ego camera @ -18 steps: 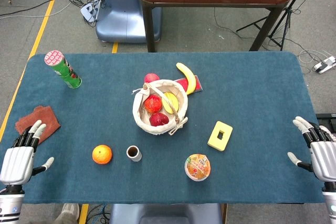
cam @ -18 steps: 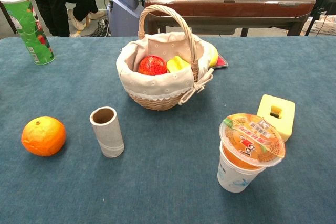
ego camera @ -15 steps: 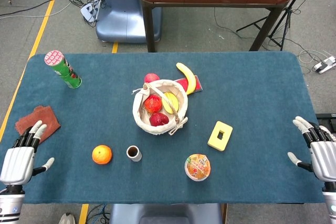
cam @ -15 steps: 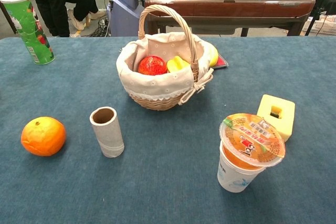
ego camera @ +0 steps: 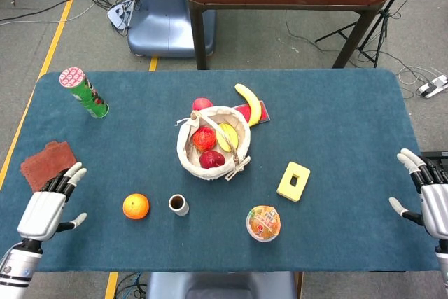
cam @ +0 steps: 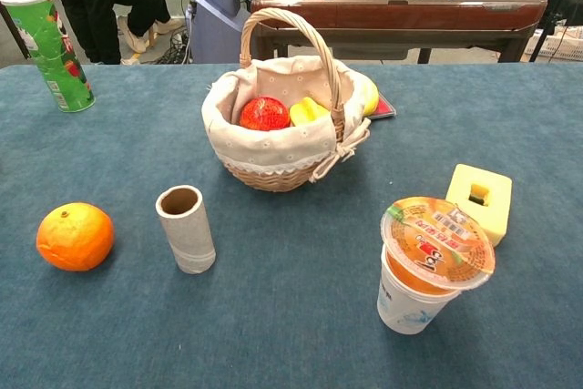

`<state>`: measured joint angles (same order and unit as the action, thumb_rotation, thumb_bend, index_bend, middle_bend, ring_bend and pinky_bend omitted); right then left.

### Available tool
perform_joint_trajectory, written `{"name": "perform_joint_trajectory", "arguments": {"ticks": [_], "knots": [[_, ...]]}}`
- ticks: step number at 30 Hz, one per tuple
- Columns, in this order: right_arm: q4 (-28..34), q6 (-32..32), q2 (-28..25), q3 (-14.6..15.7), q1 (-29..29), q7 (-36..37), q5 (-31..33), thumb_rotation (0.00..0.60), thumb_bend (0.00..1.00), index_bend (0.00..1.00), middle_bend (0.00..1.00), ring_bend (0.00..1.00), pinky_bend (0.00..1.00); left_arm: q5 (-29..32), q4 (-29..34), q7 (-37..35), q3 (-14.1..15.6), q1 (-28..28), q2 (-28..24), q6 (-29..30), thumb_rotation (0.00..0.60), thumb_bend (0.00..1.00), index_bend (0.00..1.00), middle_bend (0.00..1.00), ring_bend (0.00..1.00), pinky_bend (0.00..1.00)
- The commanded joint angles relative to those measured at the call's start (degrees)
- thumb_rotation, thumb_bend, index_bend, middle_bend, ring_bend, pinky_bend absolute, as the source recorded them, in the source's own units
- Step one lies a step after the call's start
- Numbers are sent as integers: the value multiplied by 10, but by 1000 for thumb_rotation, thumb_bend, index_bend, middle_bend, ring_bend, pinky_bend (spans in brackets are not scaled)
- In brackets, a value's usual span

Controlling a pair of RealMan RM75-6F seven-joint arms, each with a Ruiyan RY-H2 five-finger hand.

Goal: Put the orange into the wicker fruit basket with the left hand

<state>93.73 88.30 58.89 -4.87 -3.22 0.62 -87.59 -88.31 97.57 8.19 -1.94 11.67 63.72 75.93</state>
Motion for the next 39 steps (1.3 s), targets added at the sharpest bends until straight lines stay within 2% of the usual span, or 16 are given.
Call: {"name": "perform_joint_trajectory", "arguments": {"ticks": [1,11,19,25,28,31,34,39], "knots": [[1,-4,0,2,-1,-1,1,600,170,148,167,138,272,-18,-26,-32,10,39,1,-56,600,217,99,15,94,182],[2,1,-1,3,5,-3,4,600,170,148,166,138,272,-43,-80,-62,26,103,50,-143,600,217,92,16,102,182],[2,-1,0,4,5,-3,5,600,170,148,166,138,272,-44,-107,-66,35,137,91,-187,600,217,165,84,177,215],[1,-1,0,4,6,-2,7,600,170,149,166,138,272,-32,-132,-53,32,152,121,-202,600,217,278,231,308,289],[0,0,0,4,7,-1,7,600,170,149,167,138,272,-24,-143,-39,31,156,131,-203,600,217,309,246,324,318],[0,1,0,4,8,0,8,600,170,148,167,138,272,-20,-151,-27,28,155,138,-192,600,217,377,317,383,374],[-1,1,0,4,8,0,7,600,170,148,166,138,272,-18,-148,-32,23,154,134,-176,600,217,450,433,477,454],[-2,0,0,3,7,0,8,600,170,149,166,138,272,-13,-114,-66,5,155,101,-147,600,217,476,487,514,488]]}}
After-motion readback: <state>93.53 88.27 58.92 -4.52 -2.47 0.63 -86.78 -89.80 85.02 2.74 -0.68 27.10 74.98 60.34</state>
